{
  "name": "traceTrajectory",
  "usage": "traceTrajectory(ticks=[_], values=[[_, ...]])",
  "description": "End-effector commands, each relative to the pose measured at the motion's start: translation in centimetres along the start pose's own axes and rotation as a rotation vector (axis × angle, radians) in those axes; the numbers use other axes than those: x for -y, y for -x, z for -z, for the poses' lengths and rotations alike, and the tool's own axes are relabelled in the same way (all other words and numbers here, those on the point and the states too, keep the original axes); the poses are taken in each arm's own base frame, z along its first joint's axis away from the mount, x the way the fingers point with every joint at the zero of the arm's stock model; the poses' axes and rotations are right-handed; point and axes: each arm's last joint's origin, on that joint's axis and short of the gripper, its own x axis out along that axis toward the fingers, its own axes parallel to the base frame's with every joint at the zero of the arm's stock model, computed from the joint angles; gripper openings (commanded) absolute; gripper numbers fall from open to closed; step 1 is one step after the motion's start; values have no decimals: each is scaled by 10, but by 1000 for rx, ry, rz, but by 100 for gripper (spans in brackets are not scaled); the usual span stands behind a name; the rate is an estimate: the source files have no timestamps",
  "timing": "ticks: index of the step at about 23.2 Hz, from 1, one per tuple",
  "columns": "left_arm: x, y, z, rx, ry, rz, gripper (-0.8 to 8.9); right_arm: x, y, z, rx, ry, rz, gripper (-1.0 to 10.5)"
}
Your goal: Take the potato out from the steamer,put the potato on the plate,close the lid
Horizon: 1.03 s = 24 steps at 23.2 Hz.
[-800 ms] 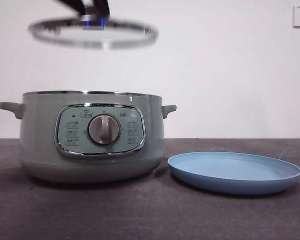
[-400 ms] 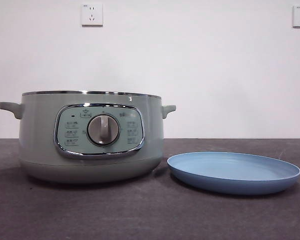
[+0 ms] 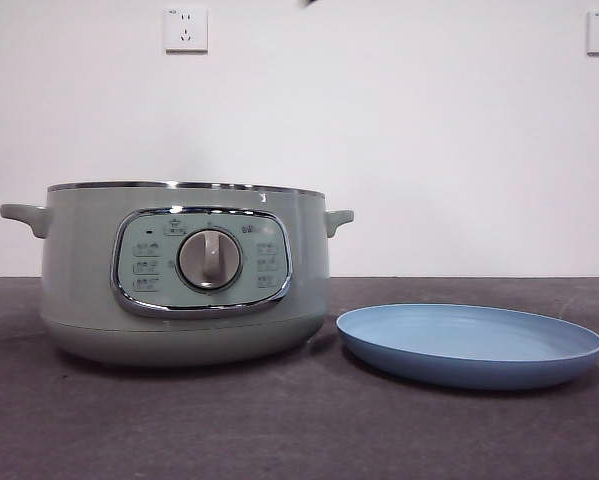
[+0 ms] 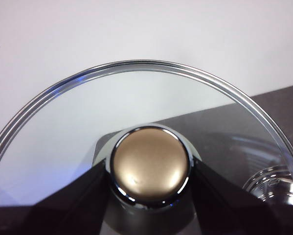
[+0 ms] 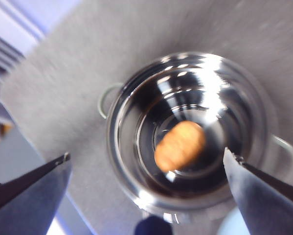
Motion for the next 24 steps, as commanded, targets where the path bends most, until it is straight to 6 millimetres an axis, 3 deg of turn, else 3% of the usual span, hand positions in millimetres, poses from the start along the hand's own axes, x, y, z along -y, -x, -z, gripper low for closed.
traceTrajectory(ticks=[1,4,8,20,24], values=[[-9,24,0,80,22,-18,-8,-5,-50,-3,-77,-1,4,688],[-12,36,5,76,28,-17,-8,-7,-100,3,-154,-9,46,688],[-11,36,10,33,16,-4,-8,-11,-140,8,-169,-4,116,688],[-10,36,11,24,28,12,-8,8,-218,41,-350,-32,200,684],[-9,36,11,27,24,26,-8,11,-219,44,-381,-33,212,519]])
